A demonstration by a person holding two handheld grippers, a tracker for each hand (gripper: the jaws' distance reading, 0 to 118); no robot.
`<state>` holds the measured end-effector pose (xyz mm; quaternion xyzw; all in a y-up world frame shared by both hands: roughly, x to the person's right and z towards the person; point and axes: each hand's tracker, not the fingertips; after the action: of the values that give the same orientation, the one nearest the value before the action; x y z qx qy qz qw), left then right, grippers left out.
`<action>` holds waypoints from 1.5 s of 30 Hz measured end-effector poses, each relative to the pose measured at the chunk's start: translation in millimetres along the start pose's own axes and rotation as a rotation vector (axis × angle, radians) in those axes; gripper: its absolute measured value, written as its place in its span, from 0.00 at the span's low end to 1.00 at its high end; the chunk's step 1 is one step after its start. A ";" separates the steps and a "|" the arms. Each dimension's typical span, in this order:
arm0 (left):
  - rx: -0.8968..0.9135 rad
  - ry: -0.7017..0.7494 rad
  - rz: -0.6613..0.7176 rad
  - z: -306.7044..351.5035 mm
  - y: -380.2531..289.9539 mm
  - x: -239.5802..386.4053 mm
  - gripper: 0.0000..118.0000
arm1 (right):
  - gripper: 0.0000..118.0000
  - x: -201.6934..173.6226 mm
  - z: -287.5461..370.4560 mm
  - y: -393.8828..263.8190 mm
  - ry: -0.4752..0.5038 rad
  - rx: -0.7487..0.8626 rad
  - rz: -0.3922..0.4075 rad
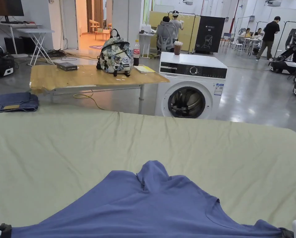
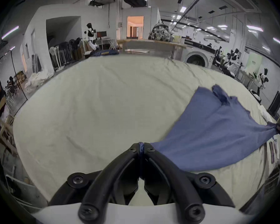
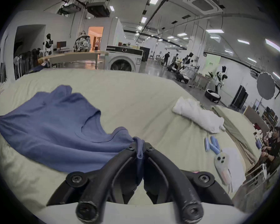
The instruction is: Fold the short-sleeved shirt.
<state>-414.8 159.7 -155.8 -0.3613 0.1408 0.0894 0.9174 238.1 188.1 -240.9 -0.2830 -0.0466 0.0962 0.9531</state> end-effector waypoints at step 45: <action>0.322 -0.048 -0.114 65.8 52.3 122.5 0.00 | 0.00 -164.3 55.1 78.0 0.216 0.404 -0.115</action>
<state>-300.3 250.4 -182.7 -0.2148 0.1106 0.0224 0.9701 57.4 246.9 -243.3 -0.0918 0.0598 0.0181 0.9938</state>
